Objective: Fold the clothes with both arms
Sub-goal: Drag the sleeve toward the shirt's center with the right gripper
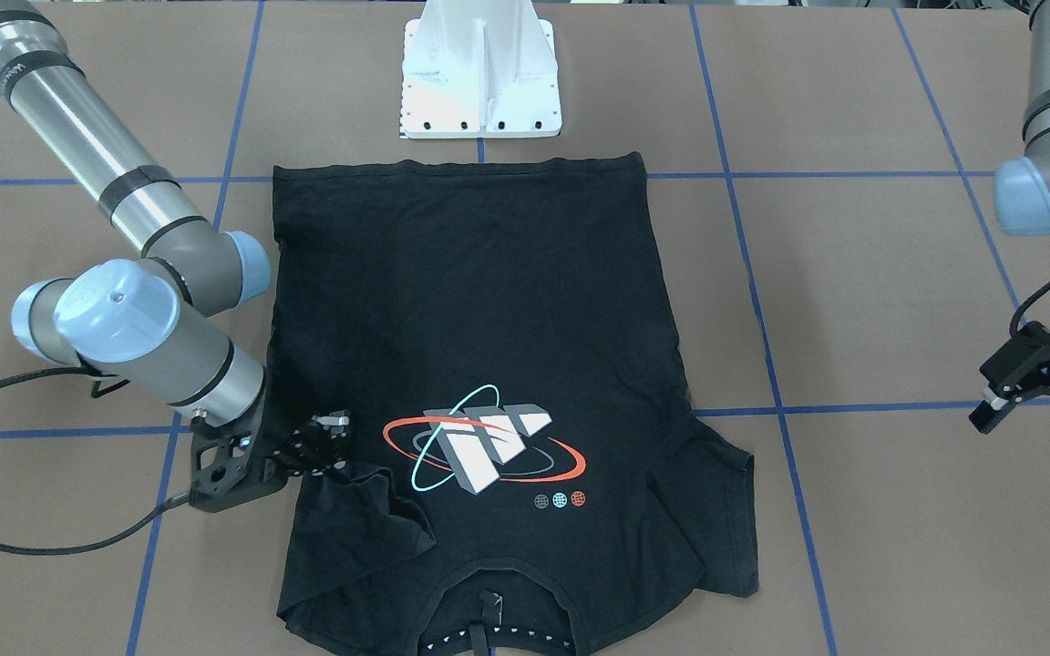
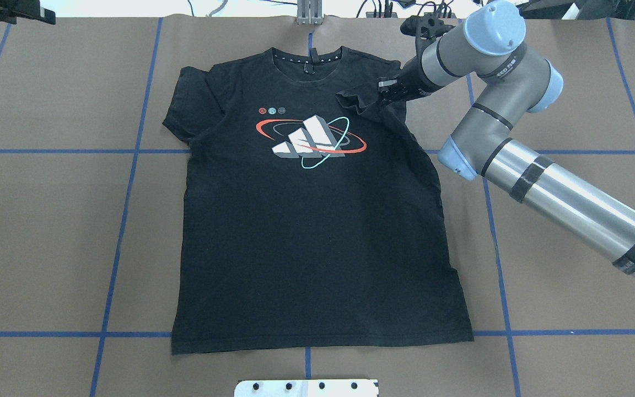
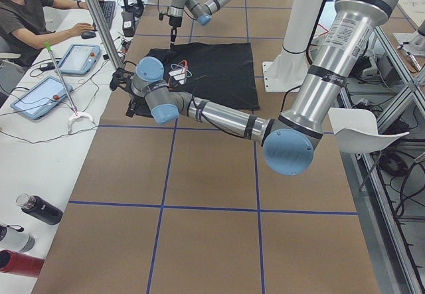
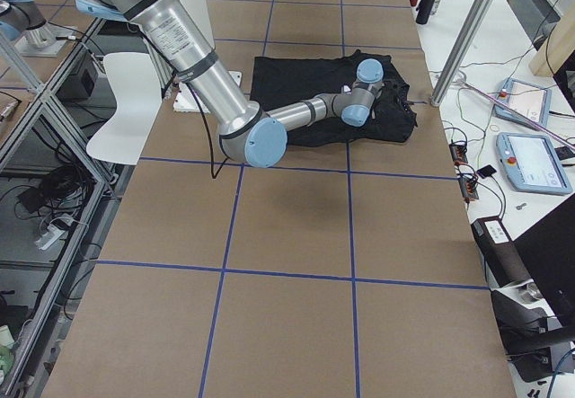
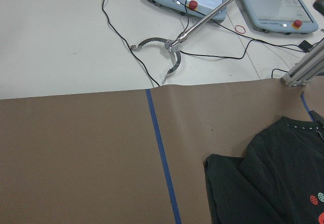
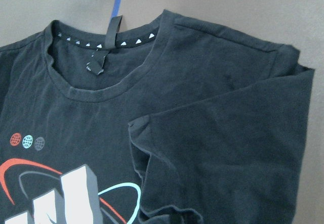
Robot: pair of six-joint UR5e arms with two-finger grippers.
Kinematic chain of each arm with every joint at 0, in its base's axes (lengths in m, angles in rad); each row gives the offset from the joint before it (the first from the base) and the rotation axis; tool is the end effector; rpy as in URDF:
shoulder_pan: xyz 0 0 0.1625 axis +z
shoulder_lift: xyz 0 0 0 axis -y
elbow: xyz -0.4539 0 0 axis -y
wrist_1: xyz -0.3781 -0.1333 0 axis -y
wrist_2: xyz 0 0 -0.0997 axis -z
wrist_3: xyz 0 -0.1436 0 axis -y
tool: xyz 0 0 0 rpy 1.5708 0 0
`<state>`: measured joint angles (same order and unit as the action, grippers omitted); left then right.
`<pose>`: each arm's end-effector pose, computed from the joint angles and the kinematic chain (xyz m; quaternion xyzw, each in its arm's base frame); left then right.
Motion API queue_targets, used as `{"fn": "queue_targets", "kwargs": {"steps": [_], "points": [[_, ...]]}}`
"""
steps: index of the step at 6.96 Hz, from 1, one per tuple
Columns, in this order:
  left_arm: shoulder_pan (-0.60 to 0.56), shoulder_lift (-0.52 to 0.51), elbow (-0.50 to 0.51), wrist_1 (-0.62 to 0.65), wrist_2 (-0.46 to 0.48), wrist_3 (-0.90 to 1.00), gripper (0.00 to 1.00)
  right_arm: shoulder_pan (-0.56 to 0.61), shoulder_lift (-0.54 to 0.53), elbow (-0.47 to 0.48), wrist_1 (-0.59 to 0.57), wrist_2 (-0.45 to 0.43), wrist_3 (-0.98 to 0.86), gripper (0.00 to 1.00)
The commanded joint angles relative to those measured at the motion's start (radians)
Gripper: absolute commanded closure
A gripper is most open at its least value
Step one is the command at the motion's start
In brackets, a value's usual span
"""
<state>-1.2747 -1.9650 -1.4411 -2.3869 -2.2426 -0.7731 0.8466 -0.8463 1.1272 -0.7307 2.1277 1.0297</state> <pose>0.1580 -0.6684 0.4477 0.2739 0.4907 -0.0265 0.8268 -0.4984 -0.6502 0.3608 0.1479 -0.5418 -0.0205 0.8271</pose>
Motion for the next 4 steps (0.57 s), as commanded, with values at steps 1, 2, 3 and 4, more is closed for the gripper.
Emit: {"fn": "queue_targets", "kwargs": {"steps": [1, 2, 3, 4], "points": [[0.0, 0.003, -0.001, 0.0, 0.0, 0.0, 0.0, -0.056, -0.011, 0.031, 0.0, -0.008, 0.0, 1.0], [0.0, 0.006, -0.001, 0.0, 0.0, 0.0, 0.0, -0.058, -0.022, 0.031, 0.004, -0.003, -0.013, 1.0], [0.0, 0.006, -0.001, 0.0, 0.0, 0.0, 0.0, -0.06, -0.028, 0.033, 0.007, 0.0, -0.017, 0.01], [0.0, 0.006, 0.001, 0.0, 0.0, 0.0, 0.0, -0.06, -0.028, 0.034, 0.008, -0.002, -0.017, 0.0]]}}
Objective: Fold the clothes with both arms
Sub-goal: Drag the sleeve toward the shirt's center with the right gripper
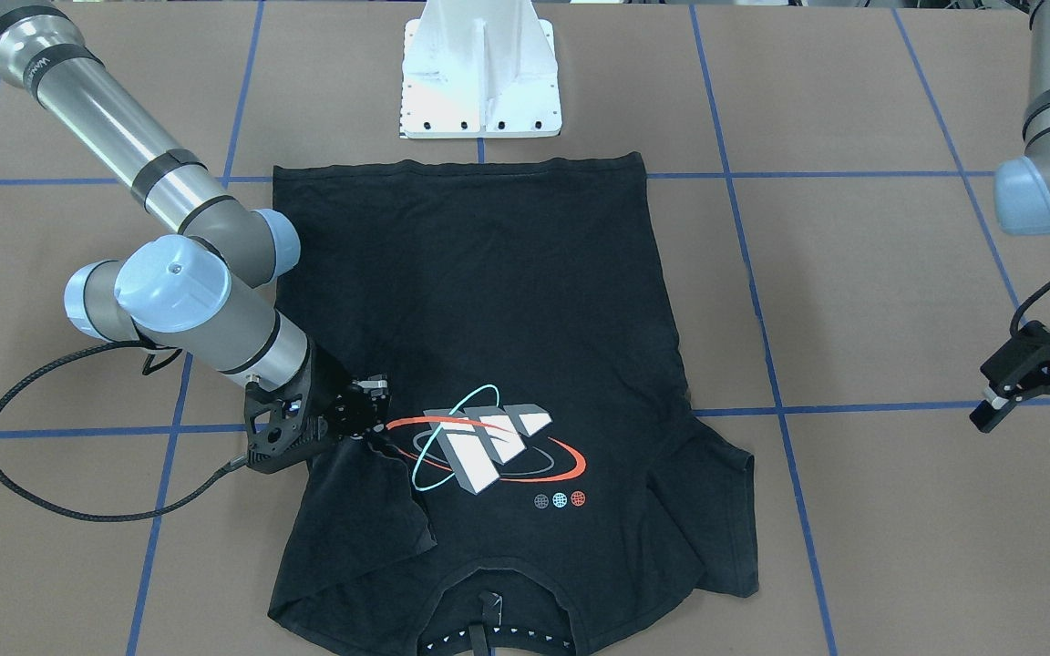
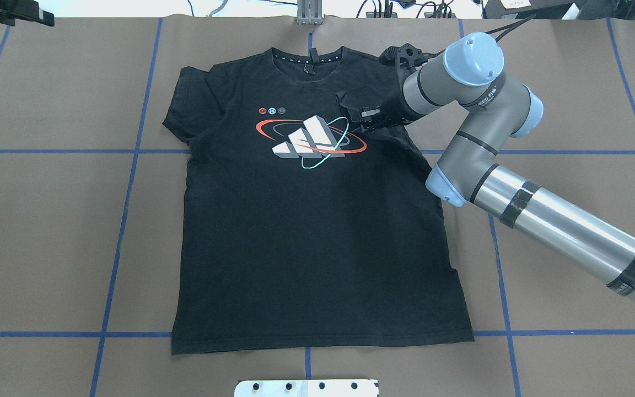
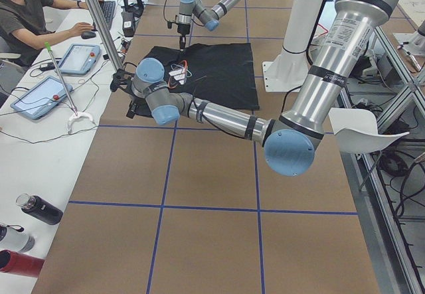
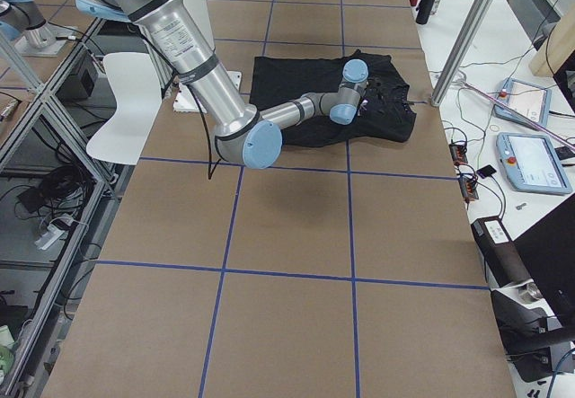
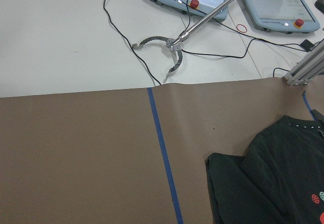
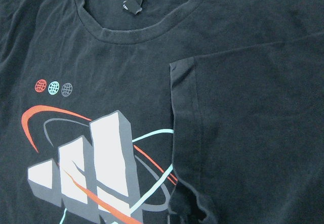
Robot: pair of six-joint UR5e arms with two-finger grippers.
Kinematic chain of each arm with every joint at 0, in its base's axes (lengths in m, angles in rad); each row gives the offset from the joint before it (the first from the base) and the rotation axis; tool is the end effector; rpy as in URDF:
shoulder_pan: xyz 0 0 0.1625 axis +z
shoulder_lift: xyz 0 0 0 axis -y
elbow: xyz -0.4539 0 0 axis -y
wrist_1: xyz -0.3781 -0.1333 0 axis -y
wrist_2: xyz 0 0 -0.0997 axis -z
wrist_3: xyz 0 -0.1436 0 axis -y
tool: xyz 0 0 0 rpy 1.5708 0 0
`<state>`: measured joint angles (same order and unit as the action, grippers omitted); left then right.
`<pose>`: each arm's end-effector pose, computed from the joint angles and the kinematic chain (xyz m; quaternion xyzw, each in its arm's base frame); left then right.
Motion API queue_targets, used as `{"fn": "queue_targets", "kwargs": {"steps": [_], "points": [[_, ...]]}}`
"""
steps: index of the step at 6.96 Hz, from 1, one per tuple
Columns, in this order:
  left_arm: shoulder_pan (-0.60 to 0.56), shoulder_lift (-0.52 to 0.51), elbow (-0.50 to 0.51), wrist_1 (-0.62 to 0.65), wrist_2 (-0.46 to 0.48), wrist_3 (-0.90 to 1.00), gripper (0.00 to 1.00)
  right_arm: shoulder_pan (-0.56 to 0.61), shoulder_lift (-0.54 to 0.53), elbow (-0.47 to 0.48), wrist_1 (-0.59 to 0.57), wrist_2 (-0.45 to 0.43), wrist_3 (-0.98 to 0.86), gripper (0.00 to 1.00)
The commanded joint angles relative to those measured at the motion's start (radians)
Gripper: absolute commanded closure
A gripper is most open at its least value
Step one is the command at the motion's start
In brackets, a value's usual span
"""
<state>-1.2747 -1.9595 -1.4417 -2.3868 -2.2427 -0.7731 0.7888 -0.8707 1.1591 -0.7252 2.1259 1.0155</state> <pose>0.1575 -0.6668 0.4512 0.2719 0.4900 -0.0275 0.8278 -0.5283 -0.6137 0.3634 0.1407 -0.5481 -0.0517 0.8229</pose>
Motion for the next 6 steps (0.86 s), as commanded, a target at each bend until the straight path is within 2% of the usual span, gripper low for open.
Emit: {"fn": "queue_targets", "kwargs": {"steps": [1, 2, 4, 5, 6], "points": [[0.0, 0.001, 0.001, 0.0, 0.0, -0.002, 0.0, 0.0, -0.01, 0.016, 0.003, 0.005, -0.003, 0.0], [0.002, 0.001, 0.003, 0.0, 0.0, -0.002, 0.0, 0.01, -0.011, 0.042, -0.008, 0.008, -0.005, 0.0], [0.011, -0.01, 0.023, -0.006, 0.0, -0.003, 0.0, 0.076, -0.001, 0.051, -0.013, 0.095, 0.015, 0.0], [0.024, -0.039, 0.085, -0.07, 0.002, -0.017, 0.0, 0.117, 0.007, 0.091, -0.095, 0.147, 0.018, 0.0], [0.043, -0.105, 0.193, -0.168, 0.018, -0.123, 0.0, 0.135, 0.01, 0.173, -0.234, 0.149, 0.018, 0.0]]}}
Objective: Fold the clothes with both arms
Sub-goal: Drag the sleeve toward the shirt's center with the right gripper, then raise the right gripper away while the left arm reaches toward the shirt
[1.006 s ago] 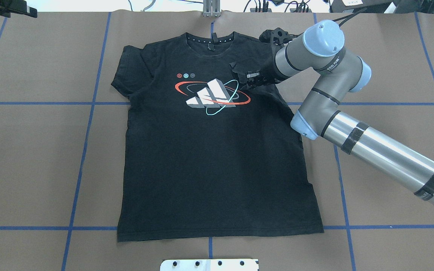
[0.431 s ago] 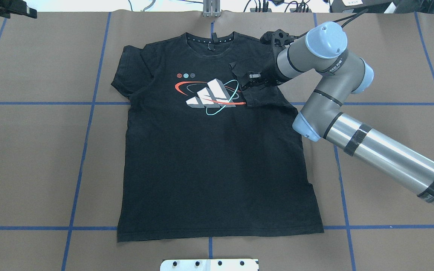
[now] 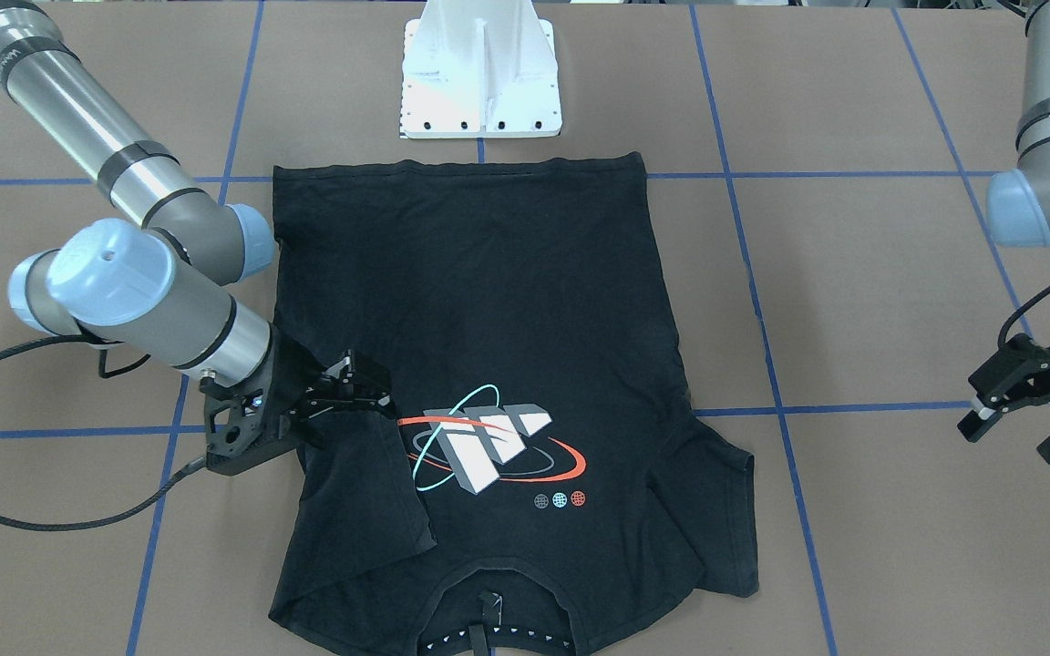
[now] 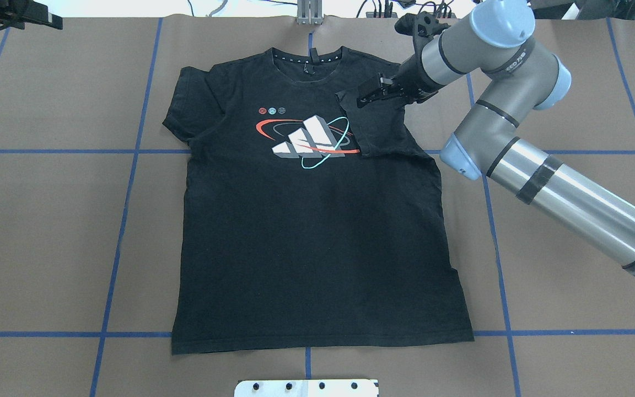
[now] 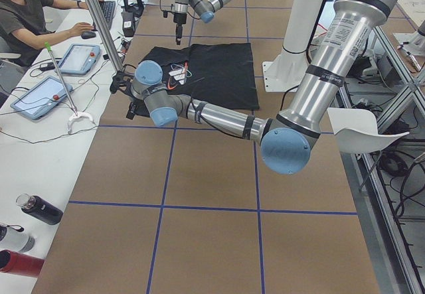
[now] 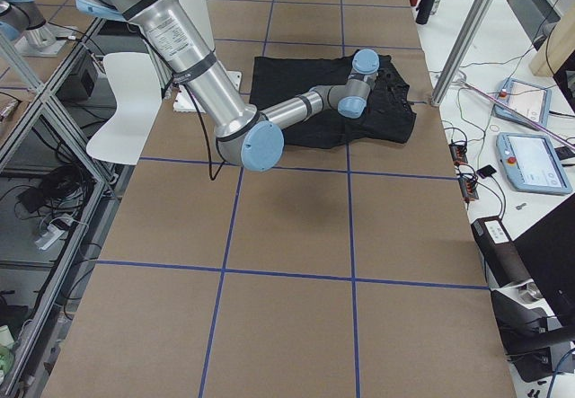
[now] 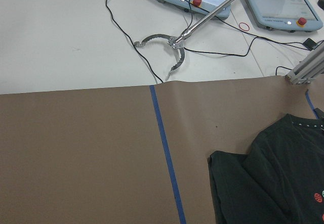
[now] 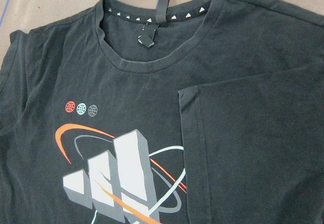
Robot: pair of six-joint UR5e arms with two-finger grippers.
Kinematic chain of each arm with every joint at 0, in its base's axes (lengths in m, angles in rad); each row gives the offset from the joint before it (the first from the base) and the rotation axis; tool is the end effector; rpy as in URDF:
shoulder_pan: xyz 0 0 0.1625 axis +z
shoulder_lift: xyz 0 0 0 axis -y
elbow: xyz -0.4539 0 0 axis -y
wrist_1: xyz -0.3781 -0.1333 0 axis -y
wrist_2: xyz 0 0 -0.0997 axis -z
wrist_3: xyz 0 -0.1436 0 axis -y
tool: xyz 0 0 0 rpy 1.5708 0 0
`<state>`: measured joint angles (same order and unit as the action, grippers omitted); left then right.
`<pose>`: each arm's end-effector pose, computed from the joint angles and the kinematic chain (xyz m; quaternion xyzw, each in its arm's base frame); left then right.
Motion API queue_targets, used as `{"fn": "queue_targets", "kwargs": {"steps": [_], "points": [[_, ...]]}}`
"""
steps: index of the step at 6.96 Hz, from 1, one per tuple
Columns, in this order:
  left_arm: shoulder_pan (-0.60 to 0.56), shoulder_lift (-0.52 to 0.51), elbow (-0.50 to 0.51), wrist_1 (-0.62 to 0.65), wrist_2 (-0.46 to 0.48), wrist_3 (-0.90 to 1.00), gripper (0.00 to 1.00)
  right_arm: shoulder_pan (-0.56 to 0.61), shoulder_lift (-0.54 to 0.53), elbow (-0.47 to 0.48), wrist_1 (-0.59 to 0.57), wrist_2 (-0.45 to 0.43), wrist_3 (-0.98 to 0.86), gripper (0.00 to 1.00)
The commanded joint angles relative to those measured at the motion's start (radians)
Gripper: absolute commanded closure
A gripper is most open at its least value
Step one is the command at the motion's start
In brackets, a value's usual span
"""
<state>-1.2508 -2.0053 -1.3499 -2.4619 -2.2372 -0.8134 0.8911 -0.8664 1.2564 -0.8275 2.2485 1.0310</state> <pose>0.1799 -0.6844 0.4557 0.2689 0.5011 -0.0300 0.8220 -0.4612 -0.6395 0.3217 0.1204 -0.5661 -0.0366 0.8147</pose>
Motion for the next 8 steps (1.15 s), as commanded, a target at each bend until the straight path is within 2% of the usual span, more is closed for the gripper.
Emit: {"fn": "queue_targets", "kwargs": {"steps": [1, 3, 5, 6, 8], "points": [[0.069, -0.114, 0.179, -0.156, 0.095, -0.149, 0.0, 0.04, 0.015, 0.128, -0.235, 0.025, 0.003, 0.0], [0.158, -0.191, 0.271, -0.198, 0.253, -0.208, 0.0, 0.055, 0.018, 0.204, -0.338, 0.023, 0.004, 0.0], [0.278, -0.307, 0.5, -0.355, 0.451, -0.251, 0.0, 0.065, 0.013, 0.225, -0.358, 0.023, 0.003, 0.0], [0.315, -0.349, 0.579, -0.385, 0.505, -0.251, 0.01, 0.069, 0.013, 0.225, -0.358, 0.022, 0.003, 0.0], [0.335, -0.389, 0.667, -0.388, 0.576, -0.25, 0.07, 0.081, 0.01, 0.224, -0.358, 0.025, 0.003, 0.0]]}}
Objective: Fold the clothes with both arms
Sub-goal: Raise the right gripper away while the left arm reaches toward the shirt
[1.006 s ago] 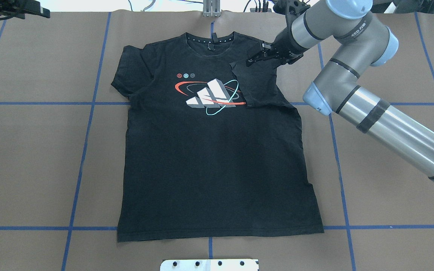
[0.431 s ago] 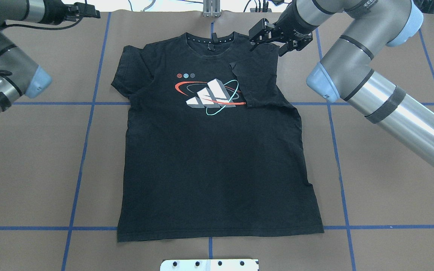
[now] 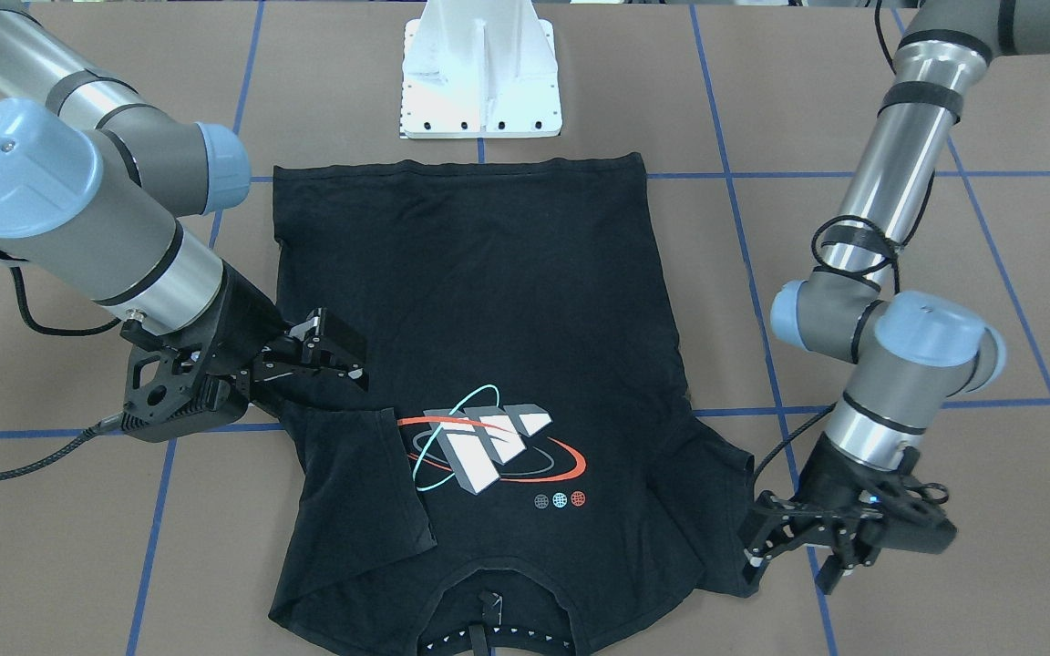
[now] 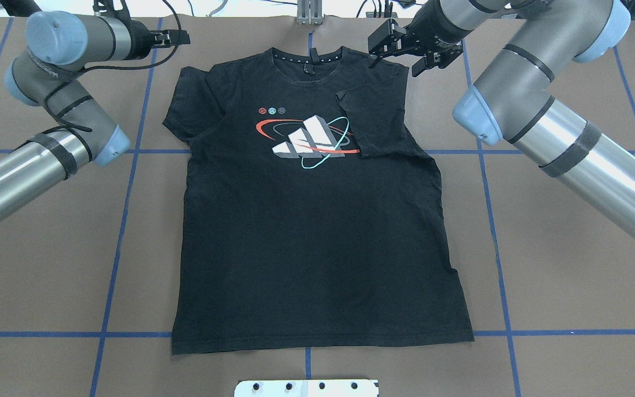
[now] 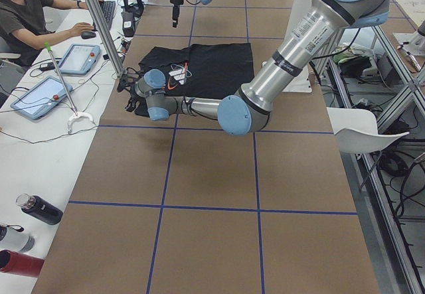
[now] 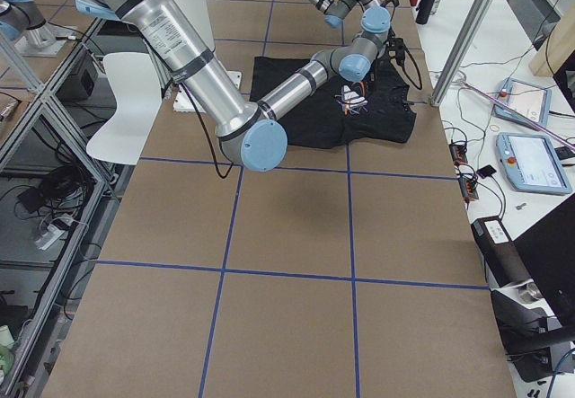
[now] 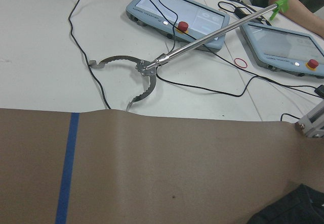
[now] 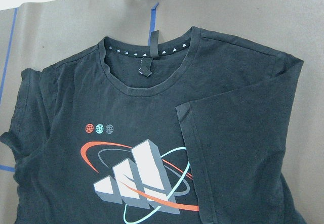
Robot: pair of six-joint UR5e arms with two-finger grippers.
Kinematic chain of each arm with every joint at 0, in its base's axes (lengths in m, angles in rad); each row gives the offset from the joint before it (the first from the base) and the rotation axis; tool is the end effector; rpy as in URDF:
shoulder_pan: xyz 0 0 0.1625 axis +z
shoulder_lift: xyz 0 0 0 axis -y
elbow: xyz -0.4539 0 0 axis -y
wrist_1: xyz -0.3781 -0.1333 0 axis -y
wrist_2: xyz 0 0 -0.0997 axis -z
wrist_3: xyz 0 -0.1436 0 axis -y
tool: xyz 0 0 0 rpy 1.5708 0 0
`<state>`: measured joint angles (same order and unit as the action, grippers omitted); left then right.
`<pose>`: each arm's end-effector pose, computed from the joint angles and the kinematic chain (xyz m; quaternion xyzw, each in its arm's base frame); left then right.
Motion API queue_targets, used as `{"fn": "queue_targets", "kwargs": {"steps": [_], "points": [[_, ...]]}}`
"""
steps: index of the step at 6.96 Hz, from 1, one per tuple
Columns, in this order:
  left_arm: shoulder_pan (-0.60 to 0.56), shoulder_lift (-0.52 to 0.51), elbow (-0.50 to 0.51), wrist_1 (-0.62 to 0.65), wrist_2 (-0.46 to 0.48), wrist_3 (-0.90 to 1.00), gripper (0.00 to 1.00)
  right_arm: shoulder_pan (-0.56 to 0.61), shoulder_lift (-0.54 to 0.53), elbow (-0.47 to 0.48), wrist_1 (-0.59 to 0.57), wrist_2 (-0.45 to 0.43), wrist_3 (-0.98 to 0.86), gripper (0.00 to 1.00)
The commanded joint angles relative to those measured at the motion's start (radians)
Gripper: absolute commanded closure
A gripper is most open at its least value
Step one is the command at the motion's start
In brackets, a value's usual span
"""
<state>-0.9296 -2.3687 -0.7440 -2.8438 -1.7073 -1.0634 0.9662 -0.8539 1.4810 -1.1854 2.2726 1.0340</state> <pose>0.4290 -0.7649 0.4416 0.3410 0.4741 -0.1310 0.8011 -0.3931 -0.6403 0.2563 0.0912 -0.5380 0.0121 0.8379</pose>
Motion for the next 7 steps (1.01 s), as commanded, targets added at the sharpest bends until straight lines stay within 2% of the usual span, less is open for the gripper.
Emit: {"fn": "queue_targets", "kwargs": {"steps": [1, 4, 7], "points": [[0.023, -0.027, 0.077, -0.006, 0.054, 0.003, 0.1, 0.009, -0.002, -0.001, 0.0, -0.002, -0.002, 0.0], [0.069, -0.029, 0.112, -0.006, 0.069, 0.014, 0.25, 0.012, -0.002, -0.001, 0.0, -0.004, -0.002, 0.0], [0.069, -0.03, 0.121, -0.006, 0.072, 0.014, 0.34, 0.012, -0.002, -0.001, 0.0, -0.004, -0.002, 0.0]]}}
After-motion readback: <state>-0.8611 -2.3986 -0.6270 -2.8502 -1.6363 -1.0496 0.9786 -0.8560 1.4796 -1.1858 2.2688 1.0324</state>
